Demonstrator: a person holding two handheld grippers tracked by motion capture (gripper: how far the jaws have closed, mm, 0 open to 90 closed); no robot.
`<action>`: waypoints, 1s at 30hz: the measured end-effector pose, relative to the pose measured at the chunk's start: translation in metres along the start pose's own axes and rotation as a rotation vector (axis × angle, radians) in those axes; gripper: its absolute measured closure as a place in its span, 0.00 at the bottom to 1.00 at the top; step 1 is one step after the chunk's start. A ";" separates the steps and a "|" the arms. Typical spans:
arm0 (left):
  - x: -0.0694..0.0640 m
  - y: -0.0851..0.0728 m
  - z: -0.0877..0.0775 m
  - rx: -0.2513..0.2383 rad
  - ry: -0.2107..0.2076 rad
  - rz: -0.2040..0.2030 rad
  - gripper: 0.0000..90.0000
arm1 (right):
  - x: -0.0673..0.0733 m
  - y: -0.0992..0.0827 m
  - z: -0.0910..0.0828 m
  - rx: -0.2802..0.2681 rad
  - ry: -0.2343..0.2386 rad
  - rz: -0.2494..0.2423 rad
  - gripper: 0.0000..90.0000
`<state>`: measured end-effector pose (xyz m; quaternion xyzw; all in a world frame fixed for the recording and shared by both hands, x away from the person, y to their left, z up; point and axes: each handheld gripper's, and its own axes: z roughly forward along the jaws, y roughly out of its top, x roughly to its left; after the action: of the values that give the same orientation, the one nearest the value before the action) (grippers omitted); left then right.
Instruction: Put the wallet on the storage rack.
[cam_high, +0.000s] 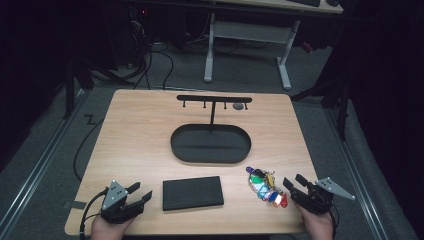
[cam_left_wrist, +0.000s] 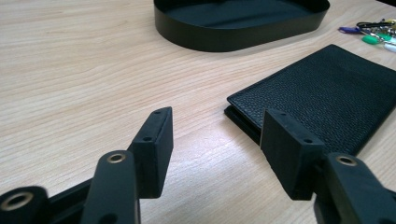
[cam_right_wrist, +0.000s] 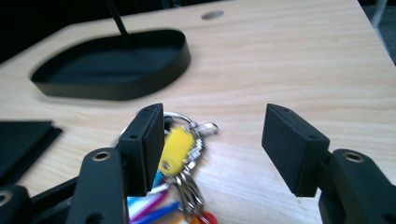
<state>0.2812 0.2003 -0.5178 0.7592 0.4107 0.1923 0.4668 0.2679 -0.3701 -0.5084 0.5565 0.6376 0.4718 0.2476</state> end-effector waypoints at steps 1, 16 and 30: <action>-0.001 0.001 0.002 0.017 0.009 0.014 0.50 | 0.000 -0.001 0.000 0.004 -0.005 -0.011 0.43; -0.018 -0.001 0.013 0.062 0.011 0.103 0.54 | -0.001 -0.002 0.001 -0.023 -0.038 -0.091 0.44; -0.016 -0.007 0.004 0.091 0.012 0.098 0.69 | 0.008 0.002 0.016 -0.001 -0.003 -0.119 0.46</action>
<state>0.2716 0.1866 -0.5248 0.7977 0.3843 0.2003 0.4194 0.2807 -0.3577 -0.5123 0.5182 0.6689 0.4558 0.2763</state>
